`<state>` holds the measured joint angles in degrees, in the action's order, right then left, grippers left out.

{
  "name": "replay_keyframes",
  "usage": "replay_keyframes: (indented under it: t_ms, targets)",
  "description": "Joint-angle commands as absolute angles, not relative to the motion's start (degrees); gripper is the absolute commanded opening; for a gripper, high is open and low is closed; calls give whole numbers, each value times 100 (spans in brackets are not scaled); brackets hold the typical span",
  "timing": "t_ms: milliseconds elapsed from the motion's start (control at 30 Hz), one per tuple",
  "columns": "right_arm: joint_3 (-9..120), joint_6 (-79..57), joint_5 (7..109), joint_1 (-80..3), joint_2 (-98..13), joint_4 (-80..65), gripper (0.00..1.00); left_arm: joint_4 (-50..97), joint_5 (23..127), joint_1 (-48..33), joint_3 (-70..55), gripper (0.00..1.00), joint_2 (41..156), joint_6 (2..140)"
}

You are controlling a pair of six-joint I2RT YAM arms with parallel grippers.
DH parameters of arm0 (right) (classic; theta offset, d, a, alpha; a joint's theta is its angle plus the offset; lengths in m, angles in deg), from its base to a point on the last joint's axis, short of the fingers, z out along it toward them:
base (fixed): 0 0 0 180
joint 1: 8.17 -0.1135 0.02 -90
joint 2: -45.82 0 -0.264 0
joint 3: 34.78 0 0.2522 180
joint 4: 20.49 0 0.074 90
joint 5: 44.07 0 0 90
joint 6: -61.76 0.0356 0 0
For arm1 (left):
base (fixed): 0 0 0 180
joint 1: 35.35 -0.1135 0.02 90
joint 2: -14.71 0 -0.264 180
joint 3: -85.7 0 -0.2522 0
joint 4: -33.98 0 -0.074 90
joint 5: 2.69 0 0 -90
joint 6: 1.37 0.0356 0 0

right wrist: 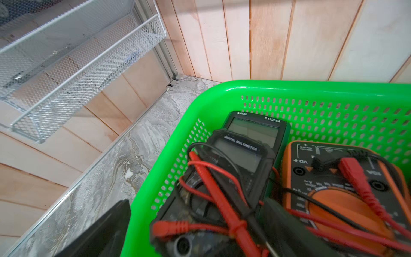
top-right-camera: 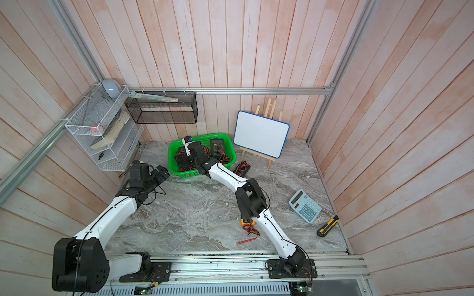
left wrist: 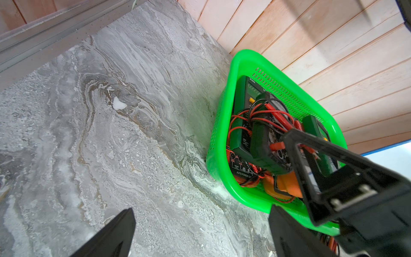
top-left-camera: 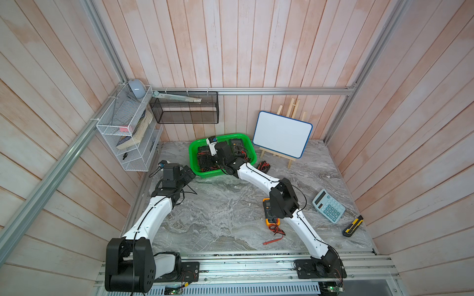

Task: Put the multimeter into the basket
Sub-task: Place the multimeter in the basket, then pick up the multimeter from the center of the board.

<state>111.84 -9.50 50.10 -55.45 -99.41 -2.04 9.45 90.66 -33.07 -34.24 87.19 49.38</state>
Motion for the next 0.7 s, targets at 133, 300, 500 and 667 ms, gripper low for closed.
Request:
replay_keyframes:
  t_ms: [133,300,500,667]
  targets:
    - [9888,-1115,4667,-5606,-8308,-624,98,854,8955,-3329,-3243,100,8551,5066]
    - [8619,-1046,4259,-5489,-7291,-599,98,792,8747,-3273,-3168,100,8402,5292]
    - [6844,-161,4131,-4881,-6158,-404,98,660,8682,-2786,-3149,100,8261,5533]
    - [5423,611,4102,-4287,-5574,-419,98,633,8927,-2126,-3188,100,8255,5482]
